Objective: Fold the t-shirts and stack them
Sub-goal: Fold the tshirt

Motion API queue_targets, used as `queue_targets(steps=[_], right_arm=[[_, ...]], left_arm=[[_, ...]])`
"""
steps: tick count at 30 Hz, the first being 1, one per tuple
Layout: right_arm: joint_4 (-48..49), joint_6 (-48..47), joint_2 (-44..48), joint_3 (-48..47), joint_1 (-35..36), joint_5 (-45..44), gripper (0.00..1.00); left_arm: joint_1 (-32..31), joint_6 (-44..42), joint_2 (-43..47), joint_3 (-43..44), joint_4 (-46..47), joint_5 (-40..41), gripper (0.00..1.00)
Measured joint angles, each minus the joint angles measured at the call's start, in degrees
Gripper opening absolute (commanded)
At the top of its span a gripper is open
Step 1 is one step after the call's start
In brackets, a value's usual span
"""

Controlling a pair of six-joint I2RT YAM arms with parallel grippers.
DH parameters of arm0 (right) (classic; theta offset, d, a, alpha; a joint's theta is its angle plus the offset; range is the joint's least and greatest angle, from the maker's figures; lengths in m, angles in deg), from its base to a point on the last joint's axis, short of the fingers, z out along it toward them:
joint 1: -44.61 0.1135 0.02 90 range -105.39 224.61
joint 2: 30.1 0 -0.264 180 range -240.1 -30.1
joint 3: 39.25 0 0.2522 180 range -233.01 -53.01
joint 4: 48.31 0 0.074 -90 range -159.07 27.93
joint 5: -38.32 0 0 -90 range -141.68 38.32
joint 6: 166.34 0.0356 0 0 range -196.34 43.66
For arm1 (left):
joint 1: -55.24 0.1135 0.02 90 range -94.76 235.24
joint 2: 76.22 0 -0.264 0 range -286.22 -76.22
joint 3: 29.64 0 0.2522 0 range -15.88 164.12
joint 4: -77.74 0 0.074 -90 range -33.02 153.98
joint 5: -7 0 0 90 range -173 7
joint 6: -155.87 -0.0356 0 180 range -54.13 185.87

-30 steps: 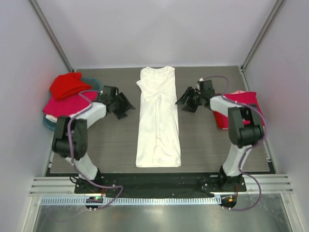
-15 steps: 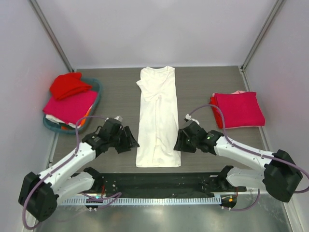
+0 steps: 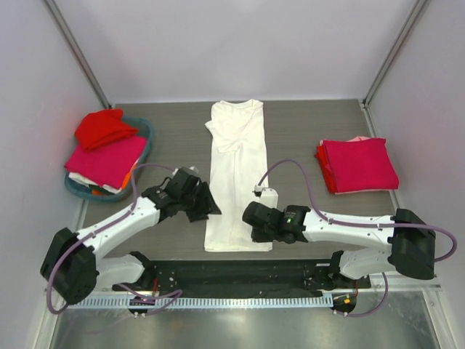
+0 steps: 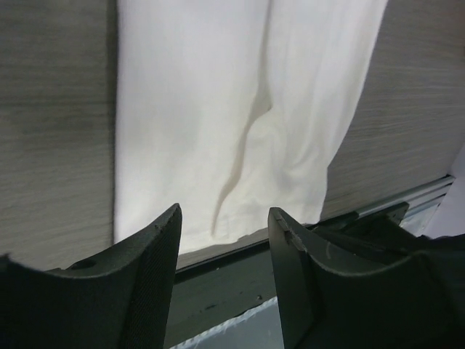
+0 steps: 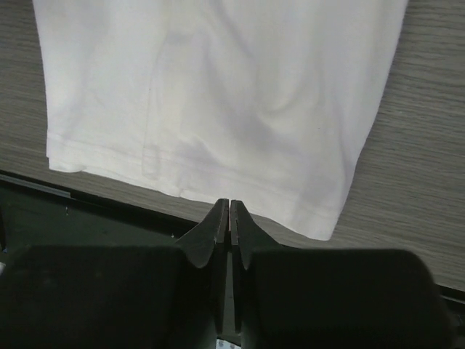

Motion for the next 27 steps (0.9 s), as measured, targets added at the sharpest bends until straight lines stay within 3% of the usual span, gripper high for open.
queue_targets(steps=[2,5,9,16,20,27], right_arm=[[-0.76,0.79,-0.26,0.0,0.35,-1.05,0.01],[-1.05,1.57,-0.57,0.0,0.66,-2.16,0.02],[0.02,1.64,-1.81,-0.09,2.01,-2.8,0.29],[1.57,0.7,-8.17,-4.04,3.96,-3.34,0.35],[2.45,0.42,-12.55,-7.45,4.9,-3.61,0.42],[2.14,0.15,-20.39,-12.39,5.86,-3.76,0.45]], left_arm=[[0.35,-0.35,-3.85,3.45,1.75,0.0,0.52],[1.62,-0.83,-9.73,7.17,5.62,-0.07,0.52],[4.04,-1.16,-17.46,11.34,7.87,-0.7,0.52],[8.04,-1.44,-31.93,22.91,9.99,-2.84,0.52],[10.19,-1.46,-37.09,28.17,11.08,-4.44,0.52],[11.82,-1.92,-44.78,35.19,11.21,-5.73,0.52]])
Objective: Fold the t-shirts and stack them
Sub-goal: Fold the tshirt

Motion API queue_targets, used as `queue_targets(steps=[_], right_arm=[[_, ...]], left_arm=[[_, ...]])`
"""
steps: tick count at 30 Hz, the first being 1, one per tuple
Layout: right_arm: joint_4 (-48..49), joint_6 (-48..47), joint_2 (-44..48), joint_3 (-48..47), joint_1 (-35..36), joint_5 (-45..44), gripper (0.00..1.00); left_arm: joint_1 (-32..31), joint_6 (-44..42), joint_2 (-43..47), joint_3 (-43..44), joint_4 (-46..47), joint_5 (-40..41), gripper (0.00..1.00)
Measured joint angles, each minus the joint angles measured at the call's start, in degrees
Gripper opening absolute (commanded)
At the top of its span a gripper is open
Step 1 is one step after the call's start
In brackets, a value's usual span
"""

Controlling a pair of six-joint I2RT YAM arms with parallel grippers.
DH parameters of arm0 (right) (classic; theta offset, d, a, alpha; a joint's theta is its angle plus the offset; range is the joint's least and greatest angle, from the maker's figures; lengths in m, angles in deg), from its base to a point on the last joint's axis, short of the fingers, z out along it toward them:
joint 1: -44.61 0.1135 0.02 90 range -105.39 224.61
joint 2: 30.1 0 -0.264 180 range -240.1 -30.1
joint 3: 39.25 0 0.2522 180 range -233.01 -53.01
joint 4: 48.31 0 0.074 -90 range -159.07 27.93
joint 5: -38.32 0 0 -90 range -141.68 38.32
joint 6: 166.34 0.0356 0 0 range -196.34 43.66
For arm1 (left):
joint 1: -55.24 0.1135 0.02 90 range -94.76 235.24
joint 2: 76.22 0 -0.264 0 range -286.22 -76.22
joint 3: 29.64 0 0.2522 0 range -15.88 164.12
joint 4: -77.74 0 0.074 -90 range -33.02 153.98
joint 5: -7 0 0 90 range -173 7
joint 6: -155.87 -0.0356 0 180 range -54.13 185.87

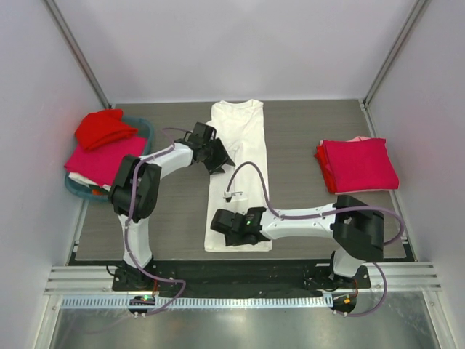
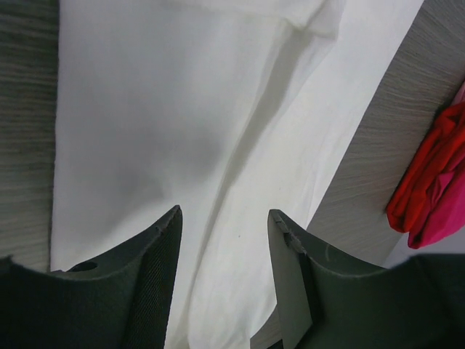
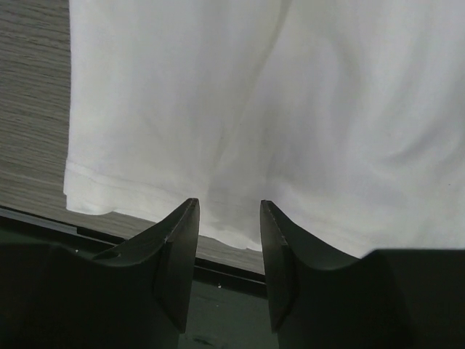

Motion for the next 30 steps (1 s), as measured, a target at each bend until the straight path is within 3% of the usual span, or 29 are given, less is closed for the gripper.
queue_targets(steps=[7,13,17,23,27,28,29,30], right_arm=[[-2.43,0.13,-2.32,-1.36,1.7,-1.07,0.44],[-3.15,0.35,-3.21,-1.7,2.89,-1.31,0.32],[-3.61,0.52,-3.63,-1.7,3.56,-1.29,0.1],[-4.44,0.79,-3.63,-1.7,4.2,-1.31,0.01],[-5.18,0.74,-3.19,-1.7,5.03,-0.92,0.01],[-5.6,0.74,-2.95,-1.73,5.22,-0.9,0.06],[-6.08,0.81,-2.67,-1.75,5.42,-0.9,0.27],[-6.49,1.25,-2.29,-1.77,5.55,-0.92,0.32]], left_arm=[[0.17,-0.33,-7.13,5.38,0.0,-1.4,0.51],[0.17,-0.35,-8.79,7.65,0.0,-2.32,0.5],[0.17,-0.33,-9.25,8.13,0.07,-2.54,0.5],[0.17,-0.35,-9.27,8.13,0.04,-2.6,0.5],[0.17,-0.35,-9.27,8.13,0.04,-2.58,0.5],[0.17,-0.35,-9.27,8.13,0.04,-2.58,0.5],[0.17,-0.35,-9.27,8.13,0.04,-2.58,0.5],[0.17,-0.35,-9.27,8.13,0.04,-2.6,0.5]])
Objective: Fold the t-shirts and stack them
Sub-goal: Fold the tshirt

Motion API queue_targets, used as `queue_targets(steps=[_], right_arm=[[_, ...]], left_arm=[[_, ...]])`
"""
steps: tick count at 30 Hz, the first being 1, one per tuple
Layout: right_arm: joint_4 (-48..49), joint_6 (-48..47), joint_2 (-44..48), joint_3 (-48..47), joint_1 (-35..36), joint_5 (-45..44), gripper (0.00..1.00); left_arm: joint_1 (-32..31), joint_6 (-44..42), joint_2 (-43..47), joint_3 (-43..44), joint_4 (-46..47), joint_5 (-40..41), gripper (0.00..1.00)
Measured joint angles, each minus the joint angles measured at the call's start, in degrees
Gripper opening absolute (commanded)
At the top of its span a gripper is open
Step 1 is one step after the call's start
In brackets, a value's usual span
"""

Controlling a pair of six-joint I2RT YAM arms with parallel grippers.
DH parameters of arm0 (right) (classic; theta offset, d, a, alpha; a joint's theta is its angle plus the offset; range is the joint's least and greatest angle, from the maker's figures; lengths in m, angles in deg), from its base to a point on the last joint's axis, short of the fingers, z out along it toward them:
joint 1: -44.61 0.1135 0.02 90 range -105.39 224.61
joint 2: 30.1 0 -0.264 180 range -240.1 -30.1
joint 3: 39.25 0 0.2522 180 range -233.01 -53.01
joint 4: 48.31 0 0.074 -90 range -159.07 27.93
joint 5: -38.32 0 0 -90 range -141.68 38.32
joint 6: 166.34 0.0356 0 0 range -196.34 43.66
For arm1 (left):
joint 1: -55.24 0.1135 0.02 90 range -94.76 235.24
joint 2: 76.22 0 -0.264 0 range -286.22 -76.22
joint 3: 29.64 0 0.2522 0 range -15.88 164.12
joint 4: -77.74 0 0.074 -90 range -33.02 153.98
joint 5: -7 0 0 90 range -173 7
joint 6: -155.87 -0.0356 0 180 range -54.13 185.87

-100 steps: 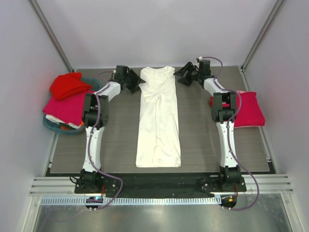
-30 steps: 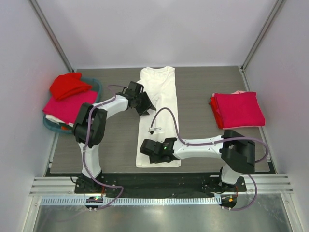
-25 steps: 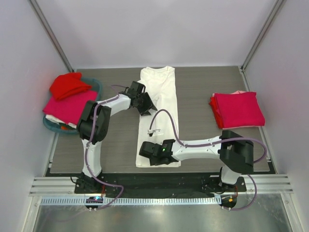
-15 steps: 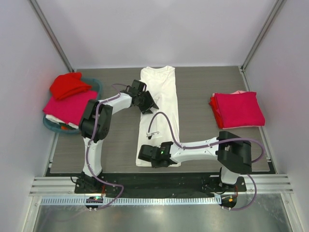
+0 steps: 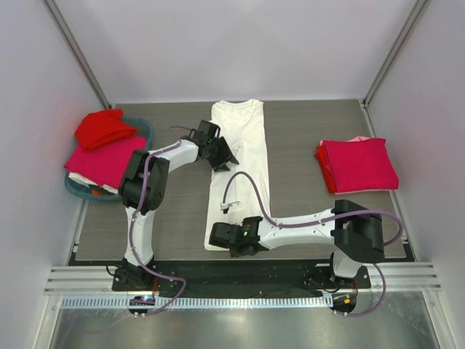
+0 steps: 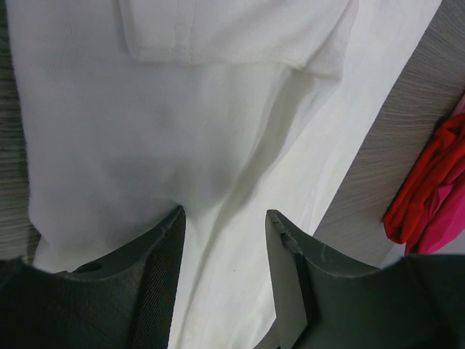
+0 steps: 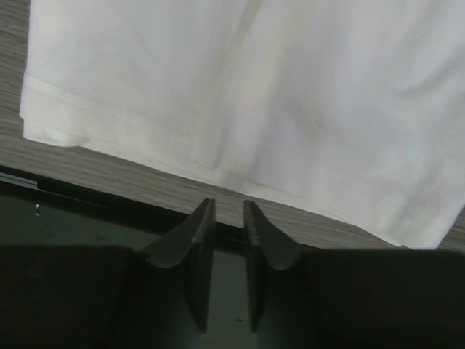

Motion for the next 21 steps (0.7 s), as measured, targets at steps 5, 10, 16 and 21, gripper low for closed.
queue_targets(steps=[5,10,16,21], right_arm=[[-1.84,0.11,1.46,-0.87,0.22,-1.4,0.4],[-2.91,-0.76,-0.87,-6.36,-0.17,-2.54,0.4],[-2.93,-1.86,-6.12,-10.6,-1.9,-2.91,0.39],[-3.76,-2.47,-9.31,-10.84,-3.43,-2.99,0.35]], left_arm=[[0.0,-0.02,0.0,0.0,0.0,0.0,0.5],[0.0,-0.09,0.02,0.0,-0.02,0.04,0.5],[0.0,-0.09,0.02,0.0,-0.02,0.04,0.5],[0.0,-0.09,0.02,0.0,-0.02,0.04,0.5]])
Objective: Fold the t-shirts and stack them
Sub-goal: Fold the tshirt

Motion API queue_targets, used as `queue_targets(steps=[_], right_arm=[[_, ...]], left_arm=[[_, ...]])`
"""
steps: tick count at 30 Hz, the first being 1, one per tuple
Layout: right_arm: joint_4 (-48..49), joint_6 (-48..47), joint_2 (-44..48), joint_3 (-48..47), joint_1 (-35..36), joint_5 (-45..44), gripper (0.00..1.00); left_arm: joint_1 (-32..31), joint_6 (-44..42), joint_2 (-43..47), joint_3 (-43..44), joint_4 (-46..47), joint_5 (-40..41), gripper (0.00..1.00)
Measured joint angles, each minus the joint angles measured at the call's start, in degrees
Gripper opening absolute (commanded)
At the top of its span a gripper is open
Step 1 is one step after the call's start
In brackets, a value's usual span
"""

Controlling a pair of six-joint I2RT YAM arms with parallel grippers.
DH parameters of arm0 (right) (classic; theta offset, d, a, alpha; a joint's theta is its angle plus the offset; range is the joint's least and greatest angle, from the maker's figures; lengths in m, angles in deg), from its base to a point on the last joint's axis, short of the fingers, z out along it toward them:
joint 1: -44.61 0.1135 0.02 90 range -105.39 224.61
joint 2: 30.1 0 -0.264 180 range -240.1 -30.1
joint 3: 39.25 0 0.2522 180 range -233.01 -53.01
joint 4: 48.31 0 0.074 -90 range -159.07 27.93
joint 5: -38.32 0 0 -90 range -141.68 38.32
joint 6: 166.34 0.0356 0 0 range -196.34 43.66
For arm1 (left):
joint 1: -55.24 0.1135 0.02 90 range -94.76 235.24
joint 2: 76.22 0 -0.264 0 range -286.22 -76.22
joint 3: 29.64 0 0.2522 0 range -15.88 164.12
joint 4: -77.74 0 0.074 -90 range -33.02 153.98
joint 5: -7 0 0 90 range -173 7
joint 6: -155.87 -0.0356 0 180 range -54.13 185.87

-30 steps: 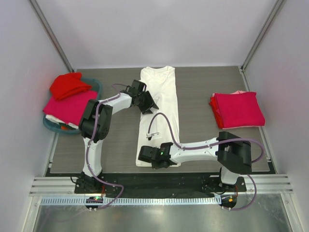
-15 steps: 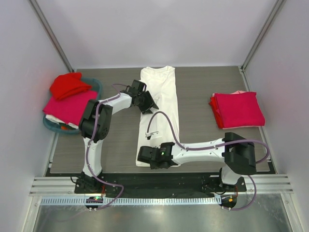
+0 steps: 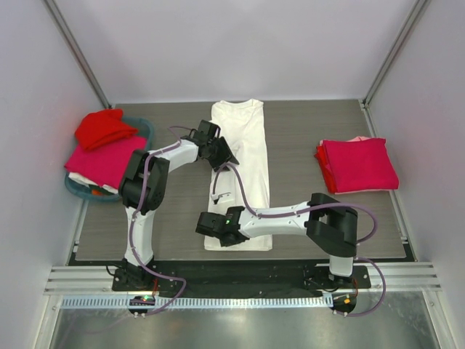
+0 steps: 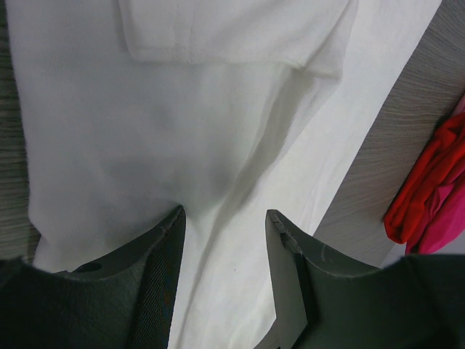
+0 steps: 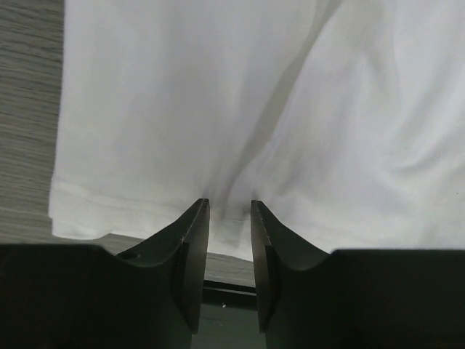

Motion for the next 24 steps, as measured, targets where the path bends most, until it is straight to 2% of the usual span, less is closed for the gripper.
queue_targets(steps=[3,4,6,7,8,17,21,22,24], right_arm=[[-0.42,0.02,-0.96,0.02,-0.13,0.02,0.31],[-0.48,0.04,-0.98,0.02,-0.11,0.02,0.25],[-0.46,0.04,-0.98,0.04,-0.07,0.04,0.19],[-0.46,0.09,-0.98,0.15,-0.07,0.09,0.1],[-0.5,-0.07,-0.92,0.31,-0.07,0.11,0.08],[-3.61,-0.37,-0.02,-0.24,1.44,1.31,0.06],[-5.35,-0.59,-0.02,-0.68,2.32,1.88,0.19],[-5.73,-0.59,-0.02,-0.68,2.43,2.32,0.33],[-6.21,-0.46,-0.02,-0.68,2.86,2.82,0.48]], left_arm=[[0.0,0.0,0.0,0.0,0.0,0.0,0.5],[0.0,0.0,0.0,0.0,0.0,0.0,0.5],[0.0,0.0,0.0,0.0,-0.02,0.0,0.5],[0.0,0.0,0.0,0.0,0.0,0.0,0.5],[0.0,0.0,0.0,0.0,-0.02,0.0,0.5],[0.0,-0.09,-0.04,0.37,-0.46,0.09,0.49],[0.0,-0.11,-0.17,0.61,-0.66,0.17,0.5],[0.0,-0.11,-0.17,0.61,-0.66,0.2,0.49],[0.0,-0.11,-0.17,0.63,-0.66,0.22,0.5]])
